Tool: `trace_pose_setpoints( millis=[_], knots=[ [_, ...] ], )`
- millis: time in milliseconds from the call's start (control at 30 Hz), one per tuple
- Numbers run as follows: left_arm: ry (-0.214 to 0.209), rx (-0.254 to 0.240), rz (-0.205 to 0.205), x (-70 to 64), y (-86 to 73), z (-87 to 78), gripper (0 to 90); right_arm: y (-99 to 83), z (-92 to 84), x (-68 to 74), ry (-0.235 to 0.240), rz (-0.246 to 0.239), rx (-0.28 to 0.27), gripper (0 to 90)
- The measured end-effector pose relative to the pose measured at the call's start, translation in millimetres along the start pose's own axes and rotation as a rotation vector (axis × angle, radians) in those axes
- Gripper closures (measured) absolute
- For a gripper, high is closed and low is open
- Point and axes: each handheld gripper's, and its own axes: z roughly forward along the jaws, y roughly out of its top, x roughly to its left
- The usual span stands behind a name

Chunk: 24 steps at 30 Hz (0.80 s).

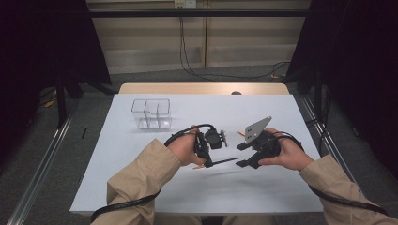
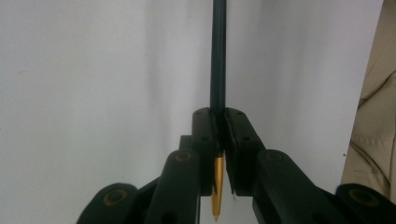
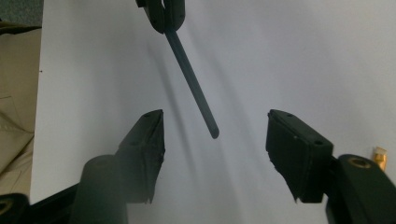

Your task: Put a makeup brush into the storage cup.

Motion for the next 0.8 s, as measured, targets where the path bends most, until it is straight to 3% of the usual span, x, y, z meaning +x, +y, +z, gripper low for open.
trace_pose_setpoints(
  millis=[67, 267, 433, 467, 533, 800],
  knots=[
    [0.001, -0.009, -0.013, -1.2, 0.5, -0.5, 83.4, 0.7, 2.6, 0.2, 0.004, -0.009, 0.005, 42.9],
    [-0.010, 0.001, 0.001, 0.1, -0.1, -1.1, 83.4, 3.0, 8.2, 1.3, 0.034, -0.017, 0.013, 56.3],
    [-0.008, 0.001, 0.007, 0.1, -1.2, -0.9, 83.4, 5.7, 11.0, 2.3, 0.037, -0.034, 0.023, 61.7],
    [-0.025, 0.002, 0.007, 0.4, -1.0, -1.6, 83.4, 6.3, 11.5, 2.4, 0.036, -0.039, 0.023, 63.7],
    [-0.009, -0.013, 0.006, -1.1, -0.9, -1.8, 83.4, 7.4, 13.1, 2.5, 0.049, -0.043, 0.024, 66.5],
    [-0.036, -0.021, 0.012, -1.0, -1.2, -3.3, 83.3, 9.1, 19.2, 3.2, 0.059, -0.066, 0.046, 79.7]
  ],
)
